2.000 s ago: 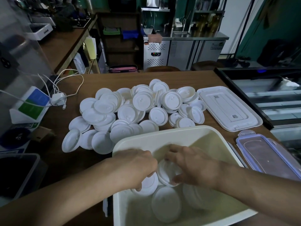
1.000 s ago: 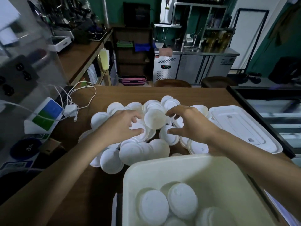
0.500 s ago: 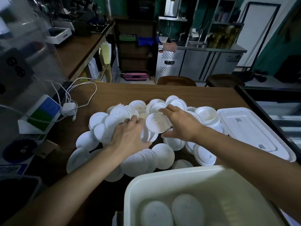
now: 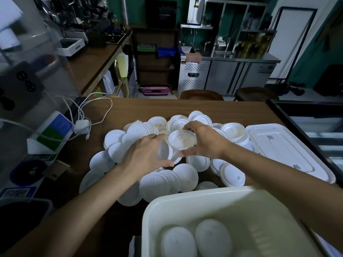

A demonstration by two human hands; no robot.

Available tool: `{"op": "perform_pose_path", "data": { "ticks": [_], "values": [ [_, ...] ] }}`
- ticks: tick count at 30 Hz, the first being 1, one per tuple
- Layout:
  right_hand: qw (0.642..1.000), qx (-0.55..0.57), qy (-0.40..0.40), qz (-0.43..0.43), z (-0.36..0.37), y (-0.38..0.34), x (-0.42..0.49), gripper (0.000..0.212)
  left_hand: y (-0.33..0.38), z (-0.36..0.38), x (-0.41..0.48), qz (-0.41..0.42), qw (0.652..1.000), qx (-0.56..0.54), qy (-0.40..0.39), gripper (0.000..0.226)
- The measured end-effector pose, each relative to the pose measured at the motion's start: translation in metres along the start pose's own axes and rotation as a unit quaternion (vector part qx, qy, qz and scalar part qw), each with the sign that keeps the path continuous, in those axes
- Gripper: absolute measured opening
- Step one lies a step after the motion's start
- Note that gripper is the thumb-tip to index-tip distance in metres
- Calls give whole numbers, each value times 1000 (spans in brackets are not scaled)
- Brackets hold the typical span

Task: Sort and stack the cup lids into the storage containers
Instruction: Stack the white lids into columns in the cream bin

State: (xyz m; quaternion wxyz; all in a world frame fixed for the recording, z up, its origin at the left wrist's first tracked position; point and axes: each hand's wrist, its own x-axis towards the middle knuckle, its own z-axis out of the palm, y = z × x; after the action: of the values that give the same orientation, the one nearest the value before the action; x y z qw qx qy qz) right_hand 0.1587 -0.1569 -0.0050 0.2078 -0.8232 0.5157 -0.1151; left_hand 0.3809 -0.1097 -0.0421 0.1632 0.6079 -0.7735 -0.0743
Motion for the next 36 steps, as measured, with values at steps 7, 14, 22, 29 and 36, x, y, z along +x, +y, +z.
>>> {"op": "perform_pose_path", "data": {
  "ticks": [7,14,22,29,36],
  "values": [
    [997,66,28,18,-13,1,-13,89,-5,-26,-8,11,998,-59,25,89],
    [994,82,66,14,-22,0,-37,95,2,-45,-19,22,996,-68,48,84],
    [996,67,66,-4,-30,-9,-71,95,5,-44,-23,27,999,-40,20,74],
    [993,84,74,-28,-33,-15,-98,80,3,-40,-27,51,996,-60,-29,53],
    [992,93,77,-47,-38,-24,-128,80,8,-44,-30,30,996,-85,-15,53]
  ]
}}
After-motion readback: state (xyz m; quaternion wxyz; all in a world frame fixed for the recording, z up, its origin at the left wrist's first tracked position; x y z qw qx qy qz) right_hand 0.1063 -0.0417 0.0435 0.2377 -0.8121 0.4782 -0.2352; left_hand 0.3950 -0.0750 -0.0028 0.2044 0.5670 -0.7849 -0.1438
